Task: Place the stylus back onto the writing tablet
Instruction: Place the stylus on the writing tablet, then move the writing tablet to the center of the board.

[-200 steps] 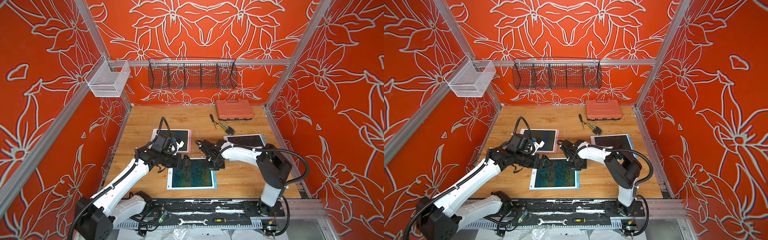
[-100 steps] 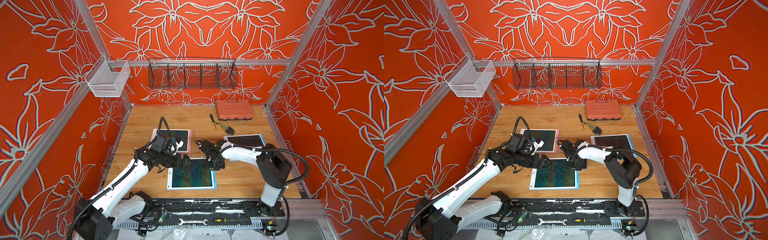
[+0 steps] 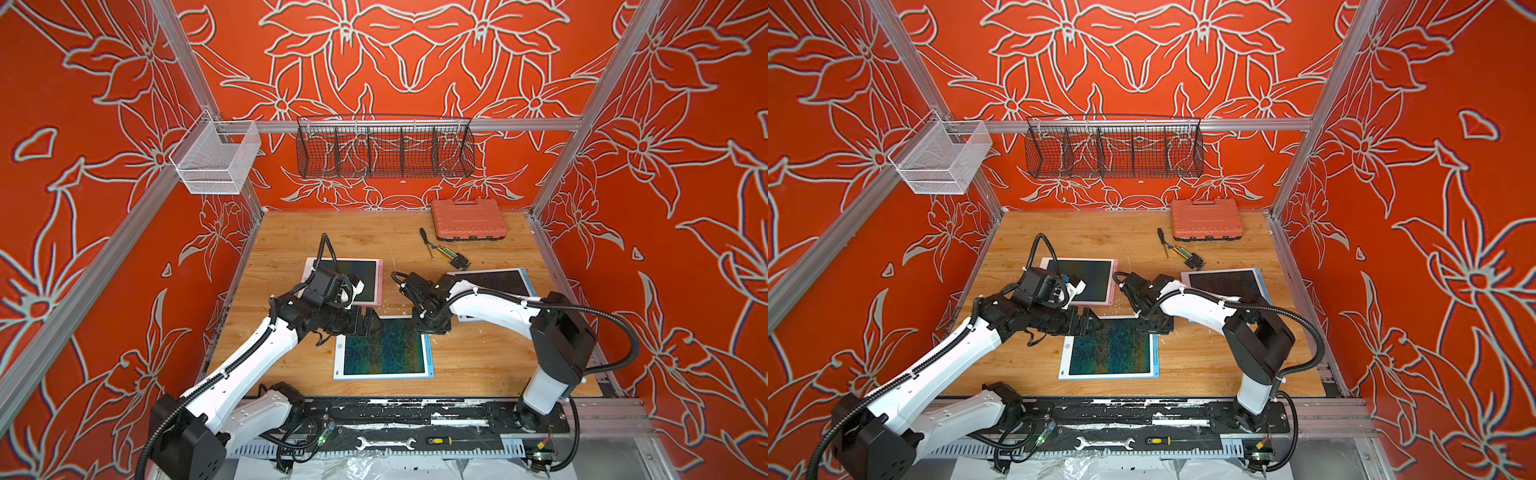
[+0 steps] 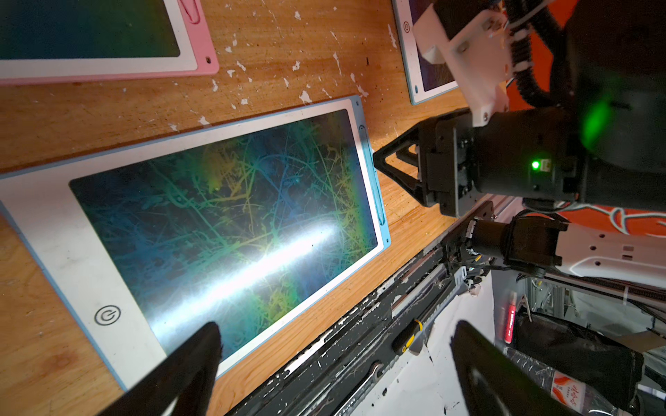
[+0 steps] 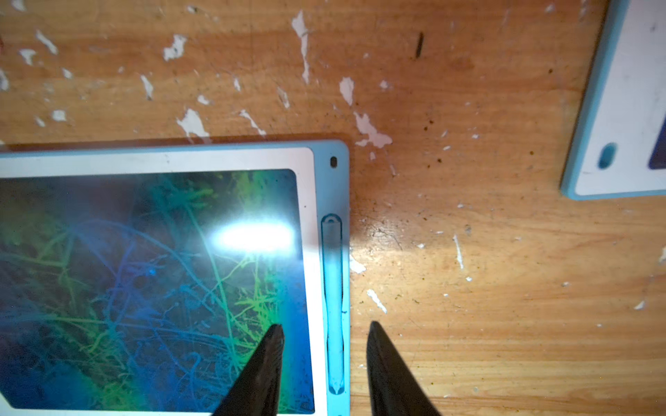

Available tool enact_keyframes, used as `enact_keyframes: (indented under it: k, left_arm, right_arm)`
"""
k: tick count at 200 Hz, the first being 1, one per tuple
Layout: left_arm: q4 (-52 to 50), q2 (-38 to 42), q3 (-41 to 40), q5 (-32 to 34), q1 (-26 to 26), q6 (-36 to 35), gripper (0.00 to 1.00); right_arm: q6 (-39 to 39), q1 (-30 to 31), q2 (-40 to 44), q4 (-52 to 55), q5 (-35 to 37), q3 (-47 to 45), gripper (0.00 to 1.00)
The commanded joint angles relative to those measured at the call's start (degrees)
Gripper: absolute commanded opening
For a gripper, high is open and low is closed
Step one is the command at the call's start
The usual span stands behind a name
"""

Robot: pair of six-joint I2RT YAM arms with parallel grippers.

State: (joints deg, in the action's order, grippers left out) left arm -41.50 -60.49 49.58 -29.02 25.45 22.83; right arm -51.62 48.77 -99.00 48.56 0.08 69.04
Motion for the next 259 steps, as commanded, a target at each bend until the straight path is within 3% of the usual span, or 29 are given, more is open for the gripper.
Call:
enact_keyframes:
  k: [1, 20, 60, 89, 259]
  left_arm:
    - [-1.1, -0.5, 0.2, 0.5, -0.3, 0.3, 0.97]
    - [-1.1, -0.9, 0.6, 0.1, -0.2, 0.4, 0.97]
    - [-0.9, -1.3, 1.0, 0.3, -0.3, 0.8, 0.97]
    - [-0.6, -1.3, 1.0, 0.5, -0.3, 1.0, 0.97]
    - [-3.1, 0.9, 3.2, 1.9, -0.3, 1.5, 0.97]
  right_arm:
    - [-1.7, -0.3, 1.5, -0.5, 0.7, -1.1, 0.43]
    - [-2.4, -1.0, 2.0, -2.9, -0.9, -3.4, 0.47]
    - [-3.4, -2.2, 3.2, -6.7, -3.4, -6.8, 0.66]
    - [-3.3, -3.2, 3.7, -9.2, -5.3, -9.0, 0.72]
    - [-3.6, -2.6, 0.9, -16.4, -12.5, -12.8, 0.71]
